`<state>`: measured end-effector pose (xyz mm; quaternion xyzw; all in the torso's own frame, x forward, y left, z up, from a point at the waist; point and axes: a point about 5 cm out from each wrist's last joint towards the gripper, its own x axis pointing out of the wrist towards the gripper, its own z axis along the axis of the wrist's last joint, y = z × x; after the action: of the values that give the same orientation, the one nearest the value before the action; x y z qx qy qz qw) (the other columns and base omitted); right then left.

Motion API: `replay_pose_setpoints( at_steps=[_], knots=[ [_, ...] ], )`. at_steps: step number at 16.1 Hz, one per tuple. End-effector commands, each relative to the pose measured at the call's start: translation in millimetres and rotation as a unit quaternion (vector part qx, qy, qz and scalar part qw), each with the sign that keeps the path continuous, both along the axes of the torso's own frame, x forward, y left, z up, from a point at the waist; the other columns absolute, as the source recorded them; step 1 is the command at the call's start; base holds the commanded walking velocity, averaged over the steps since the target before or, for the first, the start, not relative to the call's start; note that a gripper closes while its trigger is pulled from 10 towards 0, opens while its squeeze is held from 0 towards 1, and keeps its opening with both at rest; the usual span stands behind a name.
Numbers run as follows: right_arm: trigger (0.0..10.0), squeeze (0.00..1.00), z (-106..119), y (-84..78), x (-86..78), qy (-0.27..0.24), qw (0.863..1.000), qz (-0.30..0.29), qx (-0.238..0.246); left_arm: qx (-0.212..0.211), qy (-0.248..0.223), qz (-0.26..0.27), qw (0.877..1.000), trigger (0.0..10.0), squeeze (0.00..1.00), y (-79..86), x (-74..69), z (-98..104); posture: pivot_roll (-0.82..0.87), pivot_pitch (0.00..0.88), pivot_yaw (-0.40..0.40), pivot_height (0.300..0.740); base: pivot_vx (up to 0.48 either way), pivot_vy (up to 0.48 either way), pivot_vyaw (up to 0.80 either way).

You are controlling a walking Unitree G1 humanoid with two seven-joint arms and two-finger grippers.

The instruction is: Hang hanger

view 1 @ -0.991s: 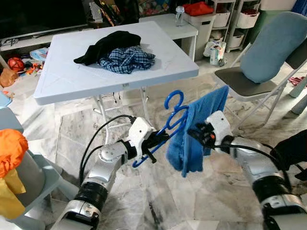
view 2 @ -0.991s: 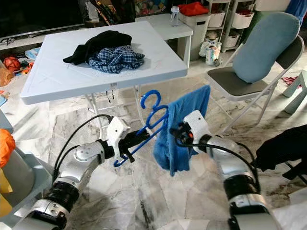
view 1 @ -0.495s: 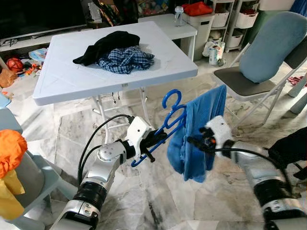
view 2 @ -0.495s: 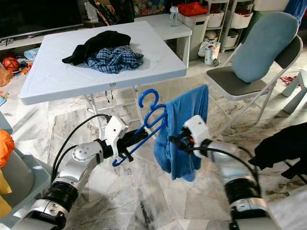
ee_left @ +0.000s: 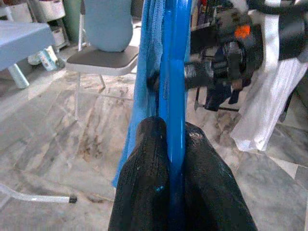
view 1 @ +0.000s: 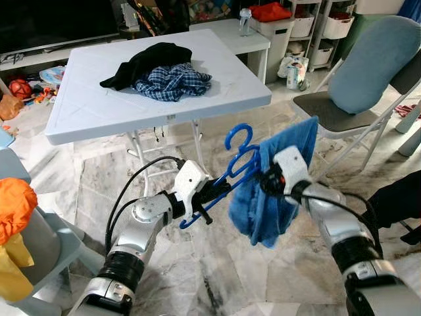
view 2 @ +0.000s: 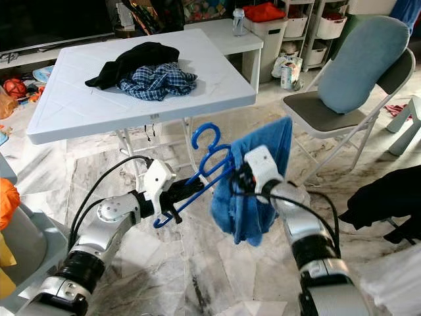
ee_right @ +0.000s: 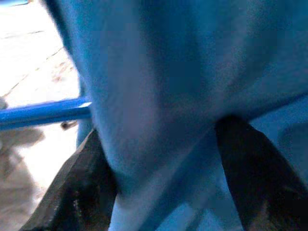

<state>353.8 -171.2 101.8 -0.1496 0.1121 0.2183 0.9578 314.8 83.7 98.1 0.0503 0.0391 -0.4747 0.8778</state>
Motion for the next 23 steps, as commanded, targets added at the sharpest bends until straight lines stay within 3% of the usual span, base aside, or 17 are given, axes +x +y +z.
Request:
replay_pose_setpoints(
  at_steps=[1, 5, 10, 13, 16, 19, 22, 23],
  knots=[
    [0.0, 0.0, 2.6, -2.9, 2.4, -0.009, 1.0, -0.014, 0.001, -0.008, -0.02, -0.006, 1.0, 2.7, 0.0, -0.6, 0.9, 10.5, -0.16, 0.0, 0.021, 0.74, 0.0, 0.0, 0.0],
    [0.0, 0.0, 7.0, -16.7, 4.9, -0.028, 0.999, -0.046, 0.003, -0.003, -0.026, -0.014, 1.0, 2.8, 0.0, -3.5, -0.2, 13.1, -0.16, 0.0, 0.022, 0.74, 0.0, 0.0, 0.0],
    [0.0, 0.0, 7.1, -30.7, -4.0, -0.008, 1.0, 0.02, 0.0, 0.02, -0.032, -0.019, 0.999, 3.0, 0.0, 2.6, -0.5, 12.4, -0.17, 0.0, 0.031, 0.74, 0.0, 0.0, 0.0],
    [0.0, 0.0, 16.3, -48.2, 0.7, -0.016, 1.0, -0.02, 0.004, 0.046, -0.036, -0.018, 0.998, 3.4, 0.0, 8.3, -3.6, 6.2, -0.17, 0.0, 0.032, 0.74, 0.0, 0.0, 0.0],
    [0.0, 0.0, 29.3, -51.3, 8.4, -0.036, 0.998, -0.049, 0.019, 0.05, -0.032, -0.017, 0.998, 3.5, 0.0, 9.0, -5.1, 3.1, -0.17, 0.0, 0.032, 0.74, 0.0, 0.0, 0.0],
    [0.0, 0.0, 40.9, -54.8, 14.2, -0.055, 0.996, -0.072, 0.021, 0.082, -0.035, -0.014, 0.996, 3.5, 0.0, 13.4, -6.9, -4.7, -0.17, 0.0, 0.033, 0.74, 0.0, 0.0, 0.0],
    [0.0, 0.0, 64.1, -72.1, 24.0, -0.091, 0.982, -0.158, 0.043, 0.126, -0.026, -0.028, 0.991, 3.2, 0.0, 21.6, -16.9, -20.2, -0.18, 0.0, 0.033, 0.74, 0.0, 0.0, 0.0],
    [0.0, 0.0, 74.5, -80.4, 28.0, -0.108, 0.968, -0.214, 0.07, 0.134, -0.014, -0.04, 0.99, 3.5, 0.0, 24.8, -24.7, -26.1, -0.18, 0.0, 0.033, 0.74, 0.0, 0.0, 0.0]
  ],
)
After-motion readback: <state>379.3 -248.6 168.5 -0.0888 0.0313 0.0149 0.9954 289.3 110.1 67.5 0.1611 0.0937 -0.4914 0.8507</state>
